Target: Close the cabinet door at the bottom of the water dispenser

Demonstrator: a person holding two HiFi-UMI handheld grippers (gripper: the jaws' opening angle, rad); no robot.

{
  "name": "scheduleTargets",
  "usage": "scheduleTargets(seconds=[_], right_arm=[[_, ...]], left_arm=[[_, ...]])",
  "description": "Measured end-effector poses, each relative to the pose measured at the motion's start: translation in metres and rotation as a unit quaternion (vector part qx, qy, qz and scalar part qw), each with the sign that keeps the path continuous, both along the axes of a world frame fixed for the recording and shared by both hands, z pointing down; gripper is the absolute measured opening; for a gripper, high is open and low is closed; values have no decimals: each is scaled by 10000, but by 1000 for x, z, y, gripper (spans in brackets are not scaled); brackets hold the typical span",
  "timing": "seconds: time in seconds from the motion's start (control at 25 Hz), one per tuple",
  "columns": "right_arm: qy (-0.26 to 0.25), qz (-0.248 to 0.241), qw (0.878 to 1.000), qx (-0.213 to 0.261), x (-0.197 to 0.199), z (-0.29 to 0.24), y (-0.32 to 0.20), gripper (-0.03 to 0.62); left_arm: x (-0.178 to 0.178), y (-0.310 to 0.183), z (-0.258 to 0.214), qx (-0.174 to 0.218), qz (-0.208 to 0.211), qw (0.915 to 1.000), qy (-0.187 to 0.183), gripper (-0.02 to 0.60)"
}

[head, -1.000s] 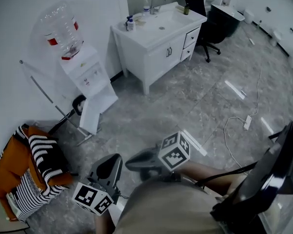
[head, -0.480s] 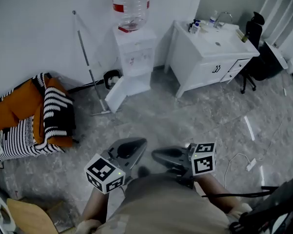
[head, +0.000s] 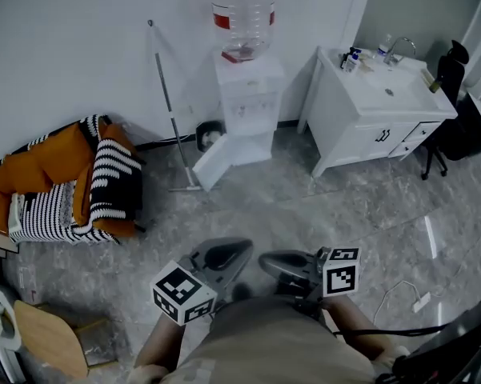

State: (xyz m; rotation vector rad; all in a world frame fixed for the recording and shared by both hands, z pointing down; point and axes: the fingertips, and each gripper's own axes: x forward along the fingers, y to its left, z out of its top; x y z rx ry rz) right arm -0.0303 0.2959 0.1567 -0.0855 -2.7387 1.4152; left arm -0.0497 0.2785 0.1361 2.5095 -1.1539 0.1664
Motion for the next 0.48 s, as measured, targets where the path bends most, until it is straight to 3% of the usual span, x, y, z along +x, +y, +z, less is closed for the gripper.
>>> scheduleTargets(seconds=[0.48], right_arm=[[-365,-138,9989,-253,73,-7,-85,12]], left_arm=[[87,-71,-9,-21,-181,9990,-404,-8]])
